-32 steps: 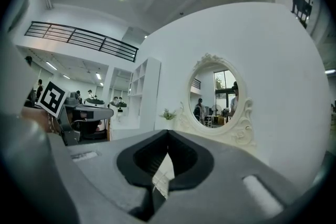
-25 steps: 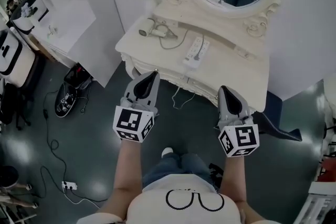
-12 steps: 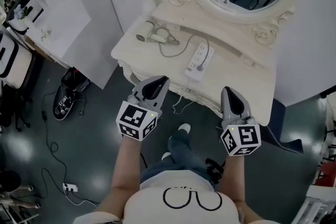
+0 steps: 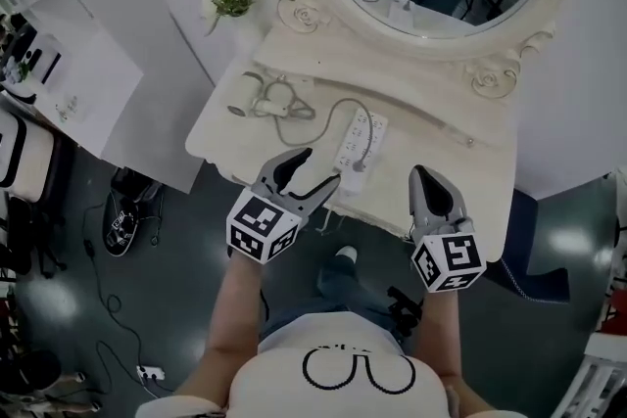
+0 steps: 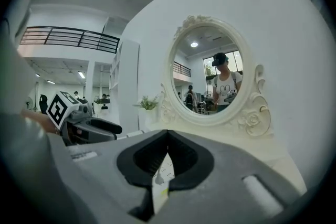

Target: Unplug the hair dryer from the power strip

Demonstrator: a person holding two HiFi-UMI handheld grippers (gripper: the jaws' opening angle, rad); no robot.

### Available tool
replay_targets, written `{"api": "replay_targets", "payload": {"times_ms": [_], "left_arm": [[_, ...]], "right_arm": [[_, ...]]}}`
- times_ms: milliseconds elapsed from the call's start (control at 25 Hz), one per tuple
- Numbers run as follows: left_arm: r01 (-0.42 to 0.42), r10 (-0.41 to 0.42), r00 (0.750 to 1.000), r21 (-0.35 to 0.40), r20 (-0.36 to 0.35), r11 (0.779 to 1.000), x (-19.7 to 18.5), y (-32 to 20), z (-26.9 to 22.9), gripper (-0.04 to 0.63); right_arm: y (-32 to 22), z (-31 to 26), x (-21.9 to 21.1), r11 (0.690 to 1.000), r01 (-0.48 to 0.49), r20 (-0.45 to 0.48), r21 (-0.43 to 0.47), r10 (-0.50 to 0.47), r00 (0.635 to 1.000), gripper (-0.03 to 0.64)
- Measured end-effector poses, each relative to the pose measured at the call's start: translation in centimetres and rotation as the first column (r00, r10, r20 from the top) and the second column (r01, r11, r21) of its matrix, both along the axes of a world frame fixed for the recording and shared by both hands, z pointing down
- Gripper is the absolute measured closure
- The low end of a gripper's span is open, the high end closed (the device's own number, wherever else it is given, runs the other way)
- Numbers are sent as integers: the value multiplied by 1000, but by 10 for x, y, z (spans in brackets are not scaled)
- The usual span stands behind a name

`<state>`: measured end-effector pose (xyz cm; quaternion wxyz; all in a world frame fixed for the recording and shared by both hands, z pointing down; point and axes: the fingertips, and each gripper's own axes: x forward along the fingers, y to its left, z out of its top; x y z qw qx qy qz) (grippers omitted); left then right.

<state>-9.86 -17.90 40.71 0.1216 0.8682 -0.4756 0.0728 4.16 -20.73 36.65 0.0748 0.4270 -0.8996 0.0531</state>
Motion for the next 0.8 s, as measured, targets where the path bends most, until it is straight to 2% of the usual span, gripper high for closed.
{"api": "replay_targets", "payload": {"times_ms": [200, 400, 640, 720, 800], "left_arm": [[-89, 92, 995, -70, 32, 994, 18, -25, 37, 322], [-183, 198, 977, -162, 83, 970, 38, -35, 83, 322], [-266, 329, 920, -278, 213, 923, 47, -53, 144, 322], [-283, 366, 900, -322, 237, 903, 48, -54, 159, 322], [-308, 408, 879, -360, 247, 881, 51, -54, 169, 293]], "right_arm": [[-32, 24, 1, 998, 9, -10, -60, -10, 1000, 614], [-44, 56, -1, 988, 8, 10, -154, -6, 1000, 614], [-42, 89, -8, 974, -4, -46, -228, -7, 999, 614], [-41, 94, -9, 970, -20, -57, -244, 7, 998, 614], [-41, 98, -10, 965, -40, -65, -259, 24, 998, 614]]}}
